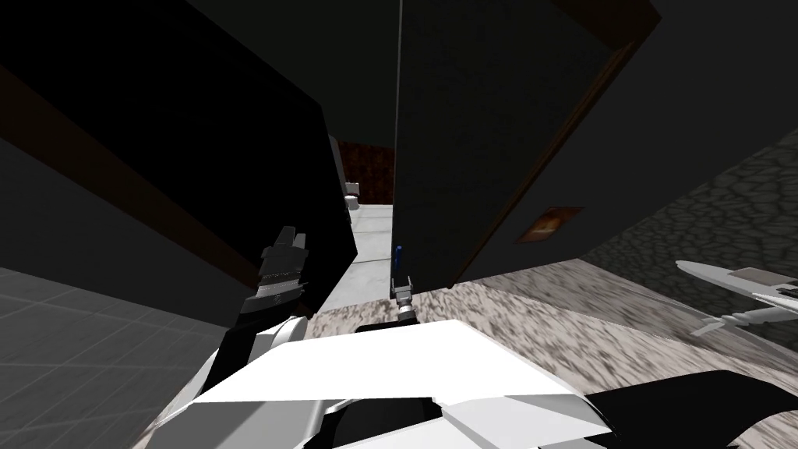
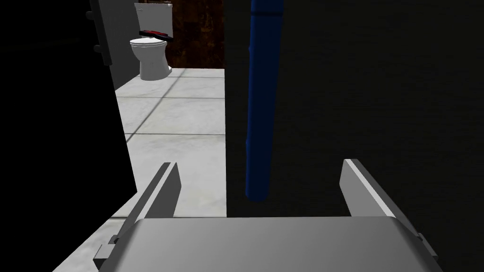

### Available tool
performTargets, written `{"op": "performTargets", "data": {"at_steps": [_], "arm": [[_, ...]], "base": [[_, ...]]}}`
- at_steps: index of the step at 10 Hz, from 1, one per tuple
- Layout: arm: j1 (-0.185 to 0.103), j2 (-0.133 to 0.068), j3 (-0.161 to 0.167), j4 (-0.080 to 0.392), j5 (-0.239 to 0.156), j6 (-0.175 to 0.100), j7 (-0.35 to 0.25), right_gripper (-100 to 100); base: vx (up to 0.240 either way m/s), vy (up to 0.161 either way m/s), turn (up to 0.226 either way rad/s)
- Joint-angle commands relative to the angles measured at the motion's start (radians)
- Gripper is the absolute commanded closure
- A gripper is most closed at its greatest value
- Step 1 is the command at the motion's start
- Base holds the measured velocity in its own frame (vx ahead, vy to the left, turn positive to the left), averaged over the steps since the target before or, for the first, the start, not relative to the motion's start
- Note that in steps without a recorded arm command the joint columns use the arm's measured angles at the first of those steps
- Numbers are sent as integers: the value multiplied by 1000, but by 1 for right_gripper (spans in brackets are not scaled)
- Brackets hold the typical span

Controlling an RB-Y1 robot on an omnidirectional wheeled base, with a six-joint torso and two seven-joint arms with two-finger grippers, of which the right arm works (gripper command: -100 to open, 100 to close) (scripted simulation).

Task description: Push the door open

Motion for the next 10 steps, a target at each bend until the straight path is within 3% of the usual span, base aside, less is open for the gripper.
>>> {"op": "performTargets", "data": {"at_steps": [1,4,5,10], "arm": [[-8,9,22,37,-15,-15,-24,-100],[-15,13,31,59,-23,-22,-37,-100],[-20,-5,28,67,-25,-25,-44,-100],[-32,-16,17,79,-30,-25,-54,-100]], "base": [[49,-93,65],[33,-76,37],[89,15,26],[186,28,19]]}}
